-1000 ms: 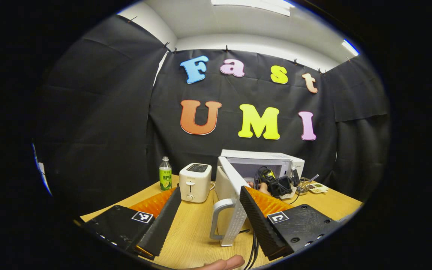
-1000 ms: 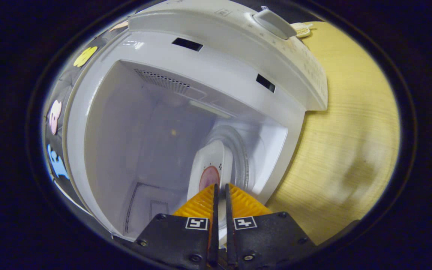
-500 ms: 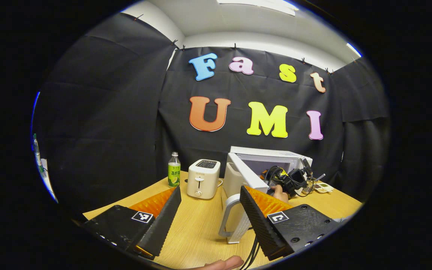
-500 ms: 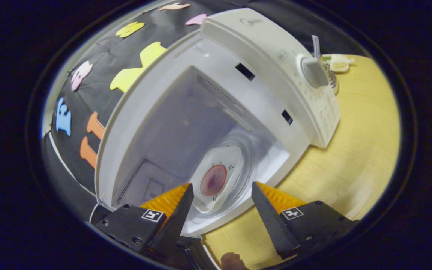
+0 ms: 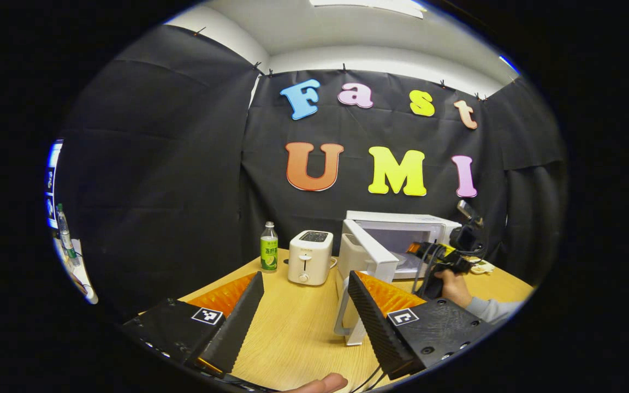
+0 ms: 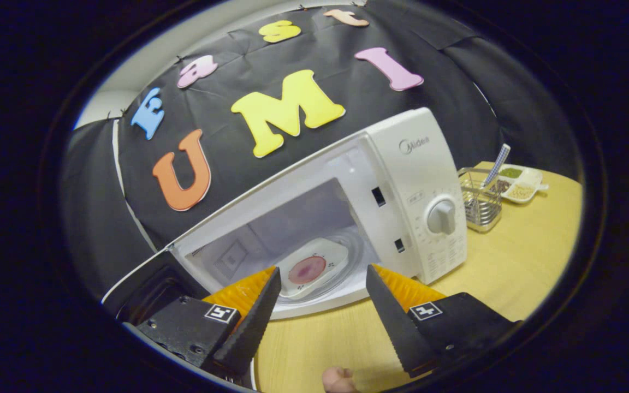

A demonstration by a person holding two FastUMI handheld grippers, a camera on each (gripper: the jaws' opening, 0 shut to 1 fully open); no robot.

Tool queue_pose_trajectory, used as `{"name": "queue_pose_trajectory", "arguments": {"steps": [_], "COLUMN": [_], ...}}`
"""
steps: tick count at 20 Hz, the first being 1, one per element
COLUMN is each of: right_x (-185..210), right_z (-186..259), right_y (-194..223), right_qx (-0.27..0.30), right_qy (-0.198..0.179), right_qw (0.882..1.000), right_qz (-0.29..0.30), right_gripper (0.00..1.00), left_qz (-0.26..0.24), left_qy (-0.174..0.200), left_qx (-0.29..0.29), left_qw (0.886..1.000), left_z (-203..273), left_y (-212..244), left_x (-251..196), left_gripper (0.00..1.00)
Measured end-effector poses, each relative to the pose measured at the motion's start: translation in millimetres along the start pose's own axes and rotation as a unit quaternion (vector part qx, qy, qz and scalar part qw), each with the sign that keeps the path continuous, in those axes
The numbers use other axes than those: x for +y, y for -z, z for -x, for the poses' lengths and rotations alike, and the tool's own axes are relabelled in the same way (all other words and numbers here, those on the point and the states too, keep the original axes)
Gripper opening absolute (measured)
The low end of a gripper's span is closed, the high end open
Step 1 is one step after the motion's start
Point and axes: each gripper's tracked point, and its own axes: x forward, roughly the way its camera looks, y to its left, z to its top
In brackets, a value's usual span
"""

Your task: Open the microwave oven with the left hand, put the food in, and close the microwave oven.

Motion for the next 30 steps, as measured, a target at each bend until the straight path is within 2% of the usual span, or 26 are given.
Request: {"name": "queue_pose_trajectory", "arguments": {"steps": [2, 3, 4, 6, 9, 10, 11, 16, 20, 25, 26, 28, 29, 30], "right_x": [-3.8, -7.3, -10.6, -16.0, -29.0, -31.6, -31.2, -37.0, -44.1, -51.4, -56.7, -66.3, -69.3, -75.2], "right_z": [26.9, 41.7, 58.5, 95.8, 152.0, 170.0, 186.6, 261.7, 301.6, 327.7, 330.3, 330.9, 332.8, 334.1], "right_y": [-19.3, -30.5, -41.5, -61.6, -91.6, -101.1, -106.3, -129.4, -144.9, -135.8, -135.4, -135.4, -136.2, -137.0], "right_qx": [-0.011, -0.021, -0.028, -0.043, -0.073, -0.083, -0.089, -0.103, -0.135, -0.124, -0.121, -0.117, -0.115, -0.112], "right_qy": [-0.015, -0.021, -0.025, -0.036, -0.045, -0.053, -0.064, -0.097, -0.084, -0.087, -0.081, -0.074, -0.074, -0.069], "right_qw": [0.999, 0.998, 0.997, 0.994, 0.986, 0.982, 0.979, 0.968, 0.965, 0.964, 0.966, 0.969, 0.97, 0.971], "right_qz": [0.038, 0.056, 0.071, 0.091, 0.145, 0.161, 0.174, 0.207, 0.21, 0.217, 0.215, 0.206, 0.203, 0.201], "right_gripper": [0.99, 0.99, 0.99, 1.0, 0.99, 0.99, 0.99, 1.0, 0.99, 0.99, 0.89, 0.89, 0.99, 0.99], "left_qz": [-0.006, -0.008, -0.009, -0.016, -0.024, -0.023, -0.022, -0.029, 0.002, -0.002, -0.002, -0.009, -0.011, -0.013], "left_qy": [-0.012, -0.009, -0.006, -0.012, -0.002, 0.007, 0.01, 0.029, 0.051, 0.06, 0.064, 0.078, 0.084, 0.092], "left_qx": [0.0, -0.004, -0.004, -0.007, -0.004, 0.0, 0.005, 0.032, 0.052, 0.054, 0.052, 0.049, 0.047, 0.05], "left_qw": [1.0, 1.0, 1.0, 1.0, 1.0, 1.0, 1.0, 0.999, 0.997, 0.997, 0.997, 0.996, 0.995, 0.994], "left_z": [-1.1, -2.4, -6.0, -14.5, -32.9, -38.2, -42.6, -64.8, -80.7, -86.0, -86.2, -87.5, -90.5, -93.0], "left_y": [2.9, 2.4, 4.1, 7.5, 19.6, 24.8, 30.9, 59.4, 78.0, 85.7, 84.6, 83.6, 83.6, 84.4], "left_x": [3.8, 2.6, -1.2, 1.6, -3.0, -7.8, -9.2, -20.0, -33.8, -48.2, -54.5, -70.6, -78.6, -88.4], "left_gripper": [0.93, 0.79, 0.88, 0.6, 0.32, 0.12, 0.0, 0.0, 0.0, 0.0, 0.0, 0.0, 0.0, 0.0]}}
